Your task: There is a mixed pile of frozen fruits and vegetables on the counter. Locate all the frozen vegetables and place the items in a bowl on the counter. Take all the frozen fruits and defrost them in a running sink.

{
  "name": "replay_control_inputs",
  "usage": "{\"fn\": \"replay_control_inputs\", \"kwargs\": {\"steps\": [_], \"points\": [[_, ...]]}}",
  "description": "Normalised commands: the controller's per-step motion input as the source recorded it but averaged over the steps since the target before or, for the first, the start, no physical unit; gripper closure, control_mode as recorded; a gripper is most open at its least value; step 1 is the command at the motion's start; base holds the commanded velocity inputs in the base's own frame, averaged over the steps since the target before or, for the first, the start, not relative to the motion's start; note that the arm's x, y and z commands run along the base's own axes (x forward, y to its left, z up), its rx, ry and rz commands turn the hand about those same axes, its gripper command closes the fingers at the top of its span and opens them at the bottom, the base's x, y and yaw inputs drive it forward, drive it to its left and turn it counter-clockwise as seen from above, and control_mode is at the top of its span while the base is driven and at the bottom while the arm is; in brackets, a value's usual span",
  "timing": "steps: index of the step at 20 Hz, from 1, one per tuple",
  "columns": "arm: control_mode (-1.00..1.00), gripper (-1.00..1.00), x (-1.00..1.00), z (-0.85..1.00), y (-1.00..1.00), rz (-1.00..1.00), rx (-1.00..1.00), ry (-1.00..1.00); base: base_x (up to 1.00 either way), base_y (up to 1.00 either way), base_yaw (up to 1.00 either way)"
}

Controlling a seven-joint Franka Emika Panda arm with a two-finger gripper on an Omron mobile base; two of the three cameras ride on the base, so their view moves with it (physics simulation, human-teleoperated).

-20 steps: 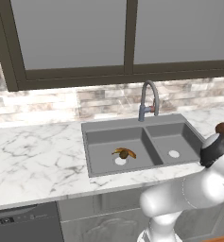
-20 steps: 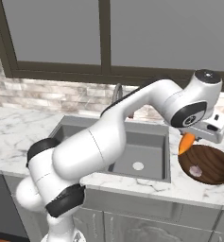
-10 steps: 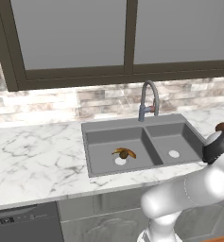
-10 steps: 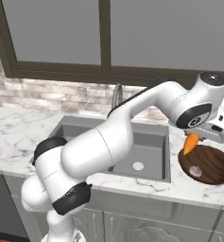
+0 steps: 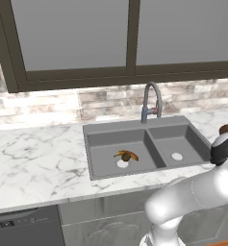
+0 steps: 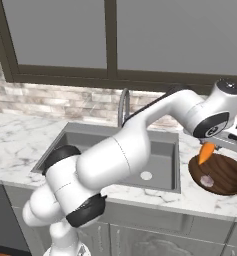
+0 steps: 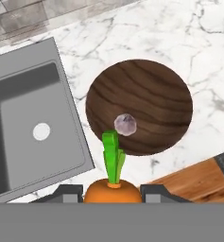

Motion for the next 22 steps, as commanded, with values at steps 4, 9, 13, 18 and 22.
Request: {"fn": "replay_control_inputs", "kwargs": {"steps": [4, 9, 13, 18, 22], "points": [[-1.0, 1.0, 0.12, -0.12, -0.09, 0.0, 0.0, 0.0, 0.0, 0.0, 0.0], [-1.0, 1.0, 0.07, -0.19, -0.04, 0.0, -0.01, -0.02, 0.0, 0.0, 0.0], [-1.0, 1.0, 0.01, -0.29, 0.0, 0.0, -0.02, -0.03, 0.0, 0.0, 0.0], [-1.0, 1.0, 0.05, -0.26, 0.0, 0.0, -0.02, -0.01, 0.0, 0.0, 0.0], [-1.0, 1.0, 0.19, -0.15, -0.01, 0.0, -0.01, 0.0, 0.0, 0.0, 0.0]]}}
